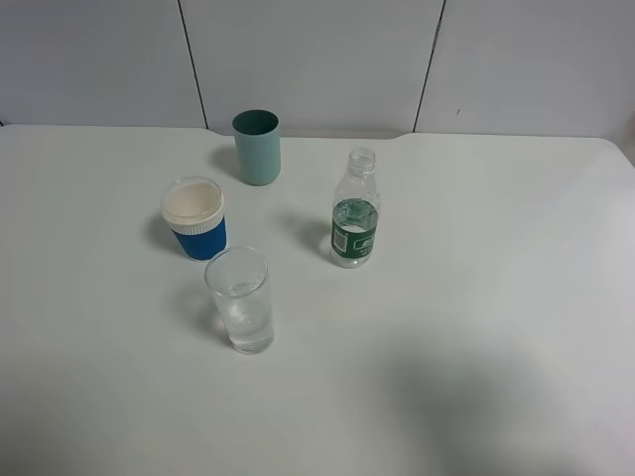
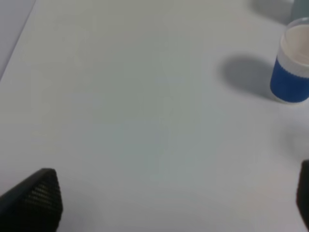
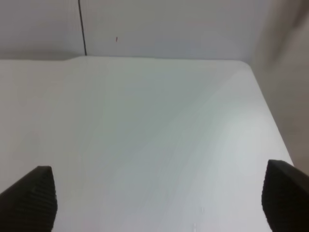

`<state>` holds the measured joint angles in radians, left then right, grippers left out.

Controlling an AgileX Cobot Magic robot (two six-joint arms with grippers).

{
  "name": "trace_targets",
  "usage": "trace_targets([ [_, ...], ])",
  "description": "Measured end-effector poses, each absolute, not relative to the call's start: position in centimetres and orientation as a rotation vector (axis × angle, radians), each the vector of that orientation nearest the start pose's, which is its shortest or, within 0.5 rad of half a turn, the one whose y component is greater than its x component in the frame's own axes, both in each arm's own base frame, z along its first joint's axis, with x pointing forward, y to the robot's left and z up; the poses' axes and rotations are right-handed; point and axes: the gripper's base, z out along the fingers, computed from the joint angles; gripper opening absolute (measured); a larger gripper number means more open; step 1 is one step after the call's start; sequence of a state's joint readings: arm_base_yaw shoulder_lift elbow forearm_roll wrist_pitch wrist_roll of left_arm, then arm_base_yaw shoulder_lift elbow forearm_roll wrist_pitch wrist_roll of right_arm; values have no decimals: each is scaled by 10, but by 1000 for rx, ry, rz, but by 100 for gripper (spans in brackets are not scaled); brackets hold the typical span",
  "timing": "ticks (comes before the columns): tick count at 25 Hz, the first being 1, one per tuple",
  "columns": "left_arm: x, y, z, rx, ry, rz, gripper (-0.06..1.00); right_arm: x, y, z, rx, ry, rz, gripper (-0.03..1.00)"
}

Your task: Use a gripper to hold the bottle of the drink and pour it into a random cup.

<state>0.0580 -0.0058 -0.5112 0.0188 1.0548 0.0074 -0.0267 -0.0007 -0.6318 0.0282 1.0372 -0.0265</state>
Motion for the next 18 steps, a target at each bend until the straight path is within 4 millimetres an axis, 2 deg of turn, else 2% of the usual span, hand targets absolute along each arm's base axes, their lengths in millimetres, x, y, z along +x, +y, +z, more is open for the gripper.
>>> trace_targets([
  [7, -7, 1, 281, -52, 2021, 64, 98, -23, 3, 303, -47, 1989, -7, 84],
  [13, -7, 1, 281, -52, 2021, 64, 98, -12, 2, 278, -62, 2091, 5, 84],
  [18, -7, 1, 281, -52, 2021, 64, 98, -11, 2, 277, -62, 2097, 5, 84],
])
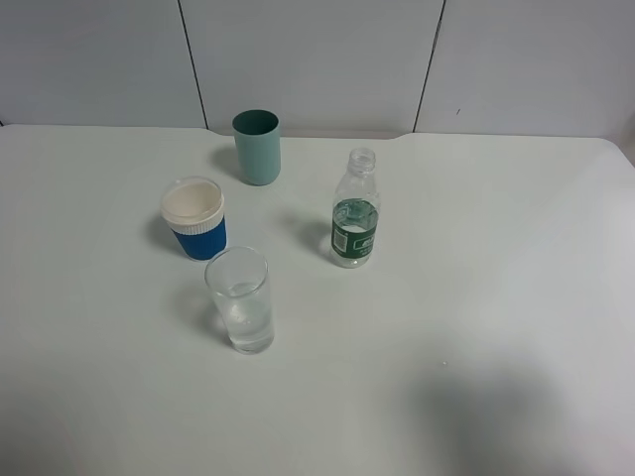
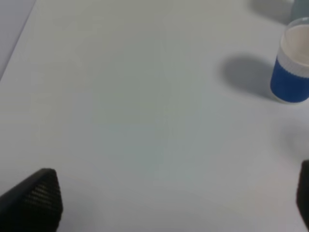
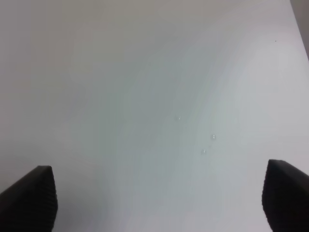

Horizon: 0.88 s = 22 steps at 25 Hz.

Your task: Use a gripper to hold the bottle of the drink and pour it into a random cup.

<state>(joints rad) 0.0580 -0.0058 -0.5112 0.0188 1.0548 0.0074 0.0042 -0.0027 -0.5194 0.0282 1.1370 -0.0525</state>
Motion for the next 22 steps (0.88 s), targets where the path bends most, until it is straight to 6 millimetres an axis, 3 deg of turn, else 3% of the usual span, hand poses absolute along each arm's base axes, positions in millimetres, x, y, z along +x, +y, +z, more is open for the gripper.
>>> trace_targets([
  [22, -7, 1, 281, -53, 2021, 63, 98, -4, 4, 273, 3, 2058, 73, 84],
])
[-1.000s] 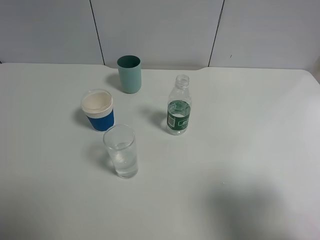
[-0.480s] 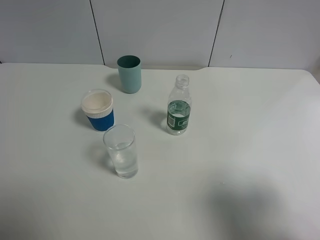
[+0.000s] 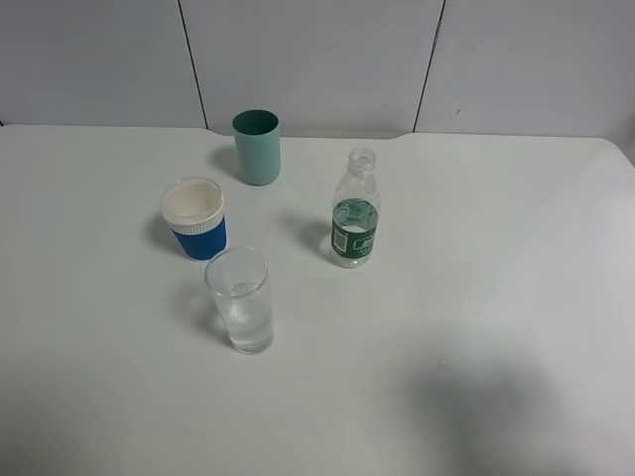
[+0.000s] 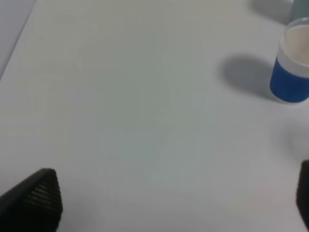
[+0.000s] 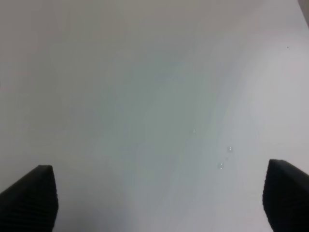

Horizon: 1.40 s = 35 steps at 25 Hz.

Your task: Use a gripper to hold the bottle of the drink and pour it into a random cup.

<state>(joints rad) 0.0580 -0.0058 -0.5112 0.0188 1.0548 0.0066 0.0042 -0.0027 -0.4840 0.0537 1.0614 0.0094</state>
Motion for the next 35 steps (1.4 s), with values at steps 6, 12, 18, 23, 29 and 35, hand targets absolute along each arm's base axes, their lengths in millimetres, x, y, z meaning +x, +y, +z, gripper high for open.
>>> trace_targets([
  [6, -7, 1, 281, -53, 2021, 63, 98, -4, 4, 273, 3, 2058, 73, 84],
  [12, -7, 1, 281, -52, 2021, 64, 98, -4, 4, 273, 3, 2058, 73, 84],
  [18, -7, 1, 281, -52, 2021, 64, 98, -4, 4, 273, 3, 2058, 73, 84],
  [23, -7, 1, 281, -52, 2021, 64, 98, -4, 4, 273, 3, 2058, 73, 84],
  [29, -7, 1, 281, -52, 2021, 64, 98, -4, 4, 273, 3, 2058, 73, 84],
  [35, -7, 1, 281, -52, 2021, 64, 98, -4, 4, 273, 3, 2058, 73, 84],
])
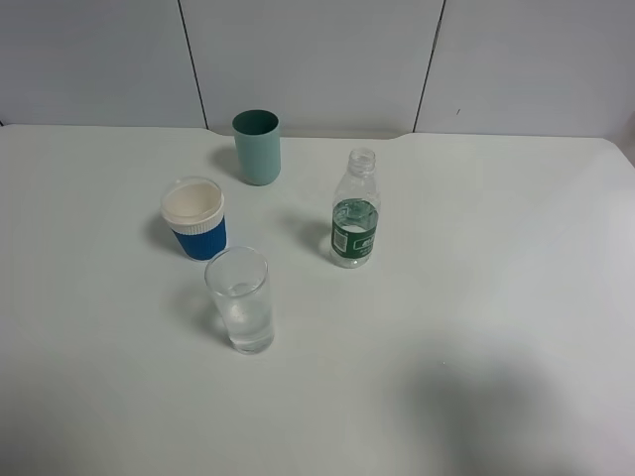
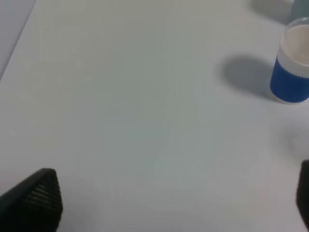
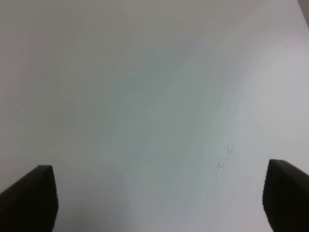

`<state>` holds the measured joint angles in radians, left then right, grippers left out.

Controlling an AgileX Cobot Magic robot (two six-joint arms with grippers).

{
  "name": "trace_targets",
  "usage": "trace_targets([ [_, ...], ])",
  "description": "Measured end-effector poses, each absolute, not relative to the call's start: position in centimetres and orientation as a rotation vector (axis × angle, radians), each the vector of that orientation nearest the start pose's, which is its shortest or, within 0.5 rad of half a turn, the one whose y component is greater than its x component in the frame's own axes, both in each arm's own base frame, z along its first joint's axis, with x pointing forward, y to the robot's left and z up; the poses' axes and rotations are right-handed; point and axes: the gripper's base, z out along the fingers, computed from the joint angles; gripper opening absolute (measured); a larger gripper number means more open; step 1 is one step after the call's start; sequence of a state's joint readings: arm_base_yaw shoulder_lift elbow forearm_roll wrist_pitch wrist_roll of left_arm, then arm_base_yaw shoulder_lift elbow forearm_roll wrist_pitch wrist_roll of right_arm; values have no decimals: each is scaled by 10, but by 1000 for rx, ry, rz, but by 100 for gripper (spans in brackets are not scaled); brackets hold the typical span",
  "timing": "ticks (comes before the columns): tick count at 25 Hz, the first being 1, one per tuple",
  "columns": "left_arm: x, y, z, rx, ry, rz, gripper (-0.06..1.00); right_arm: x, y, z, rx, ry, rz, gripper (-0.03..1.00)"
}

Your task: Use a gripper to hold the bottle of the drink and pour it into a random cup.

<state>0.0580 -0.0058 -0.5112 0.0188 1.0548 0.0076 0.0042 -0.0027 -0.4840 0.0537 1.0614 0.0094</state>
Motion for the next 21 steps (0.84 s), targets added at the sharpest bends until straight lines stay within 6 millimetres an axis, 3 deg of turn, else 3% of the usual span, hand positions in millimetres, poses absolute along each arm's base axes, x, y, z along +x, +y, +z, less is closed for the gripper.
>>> trace_targets([
  [21, -7, 1, 281, -52, 2021, 66, 98, -4, 4, 273, 3, 2058, 73, 84],
])
